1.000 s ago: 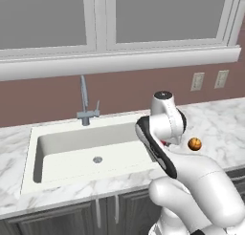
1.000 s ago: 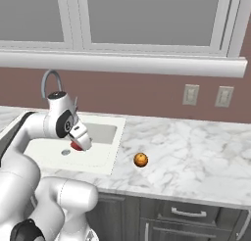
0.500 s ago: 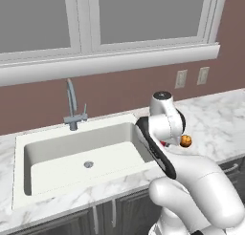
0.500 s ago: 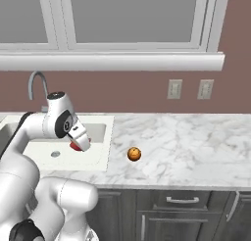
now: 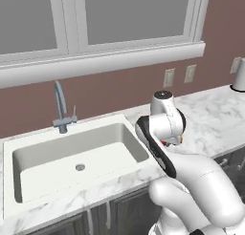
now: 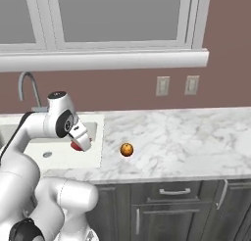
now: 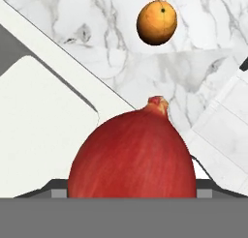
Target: Turn on the sink faucet. Then move the onion from the counter to the sink. Turn off the sink. Move the vegetable from the sink to the pot next to the stove. Finally move the pot to the front left burner.
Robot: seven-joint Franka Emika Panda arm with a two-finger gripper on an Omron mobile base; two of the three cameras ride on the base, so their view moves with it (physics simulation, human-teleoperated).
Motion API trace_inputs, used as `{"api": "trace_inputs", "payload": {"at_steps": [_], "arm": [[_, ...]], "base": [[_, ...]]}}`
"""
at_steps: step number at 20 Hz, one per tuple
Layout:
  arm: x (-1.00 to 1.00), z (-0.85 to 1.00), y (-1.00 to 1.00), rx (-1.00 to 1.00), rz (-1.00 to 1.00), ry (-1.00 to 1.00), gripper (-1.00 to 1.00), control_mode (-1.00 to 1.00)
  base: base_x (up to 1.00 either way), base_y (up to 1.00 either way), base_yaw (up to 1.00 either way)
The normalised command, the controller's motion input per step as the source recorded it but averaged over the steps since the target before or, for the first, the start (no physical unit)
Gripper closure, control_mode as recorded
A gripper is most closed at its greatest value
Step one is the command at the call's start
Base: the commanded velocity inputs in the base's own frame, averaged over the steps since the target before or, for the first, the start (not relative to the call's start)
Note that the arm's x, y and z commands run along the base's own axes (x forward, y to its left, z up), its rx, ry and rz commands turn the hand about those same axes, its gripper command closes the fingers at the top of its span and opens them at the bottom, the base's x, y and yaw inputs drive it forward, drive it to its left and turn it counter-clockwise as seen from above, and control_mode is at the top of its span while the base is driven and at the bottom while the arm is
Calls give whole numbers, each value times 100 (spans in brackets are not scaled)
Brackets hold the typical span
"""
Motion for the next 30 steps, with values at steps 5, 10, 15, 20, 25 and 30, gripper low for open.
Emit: {"api": "trace_inputs", "payload": {"at_steps": [5, 10, 15, 20, 25, 30], "arm": [[0, 0, 0, 0, 0, 0, 100, 100], [0, 0, 0, 0, 0, 0, 100, 100], [0, 0, 0, 0, 0, 0, 100, 100], [0, 0, 0, 0, 0, 0, 100, 100], [0, 0, 0, 0, 0, 0, 100, 100], [0, 0, 0, 0, 0, 0, 100, 100]], "base": [[-3, -50, -29], [0, -44, -33], [0, -60, -34], [0, -51, -38], [0, -41, -40], [-5, -35, -43]]}}
